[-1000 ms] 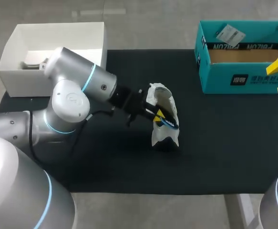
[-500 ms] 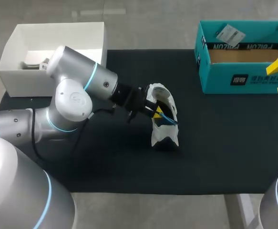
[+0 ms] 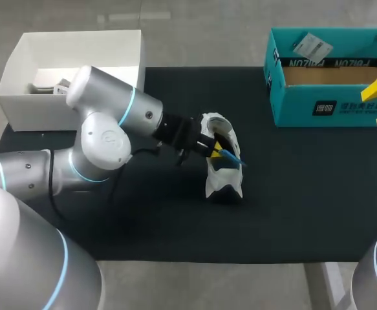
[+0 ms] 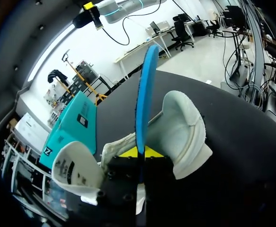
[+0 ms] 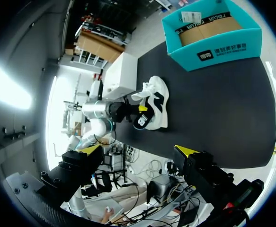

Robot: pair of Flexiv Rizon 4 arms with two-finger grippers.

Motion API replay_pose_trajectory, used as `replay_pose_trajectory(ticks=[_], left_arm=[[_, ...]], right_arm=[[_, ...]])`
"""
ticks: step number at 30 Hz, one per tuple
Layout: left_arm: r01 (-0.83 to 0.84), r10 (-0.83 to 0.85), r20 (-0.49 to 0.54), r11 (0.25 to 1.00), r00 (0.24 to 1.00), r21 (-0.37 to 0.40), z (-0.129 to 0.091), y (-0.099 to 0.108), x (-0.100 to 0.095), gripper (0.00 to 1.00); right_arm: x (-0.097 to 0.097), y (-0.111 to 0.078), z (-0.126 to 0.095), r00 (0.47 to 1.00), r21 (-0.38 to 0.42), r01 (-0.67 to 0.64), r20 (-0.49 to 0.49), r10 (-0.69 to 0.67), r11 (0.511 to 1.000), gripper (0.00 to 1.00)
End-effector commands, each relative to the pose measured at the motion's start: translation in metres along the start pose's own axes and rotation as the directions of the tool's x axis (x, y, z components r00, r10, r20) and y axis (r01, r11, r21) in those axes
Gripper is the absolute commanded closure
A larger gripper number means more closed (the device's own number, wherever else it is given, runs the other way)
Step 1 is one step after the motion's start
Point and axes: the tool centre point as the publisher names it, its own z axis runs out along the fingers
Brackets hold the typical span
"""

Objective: Take the shoe out of the shoebox, open the shoe tongue, remove and reinsert the insole, then place the shoe into the shoebox

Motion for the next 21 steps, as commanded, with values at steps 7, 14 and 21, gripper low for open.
replay_pose_trajectory(ticks=[7, 14, 21], left_arm=[[-0.045, 0.045, -0.004, 0.999, 0.999, 0.029, -0.02, -0.031, 0.006, 0.65], [-0.072, 0.072, -0.013, 0.997, 0.997, 0.041, -0.029, -0.044, 0.01, 0.71], [-0.072, 0.075, -0.05, 0.996, 0.996, 0.056, -0.018, -0.044, 0.016, 0.87]], right_arm=[[0.0, -0.001, 0.0, 1.0, -0.001, -0.001, 0.002, 0.001, 1.0, 0.0], [0.0, -0.001, 0.0, 1.0, -0.001, -0.001, 0.002, 0.001, 1.0, 0.0], [0.0, -0.001, 0.0, 1.0, -0.001, -0.001, 0.002, 0.001, 1.0, 0.0]])
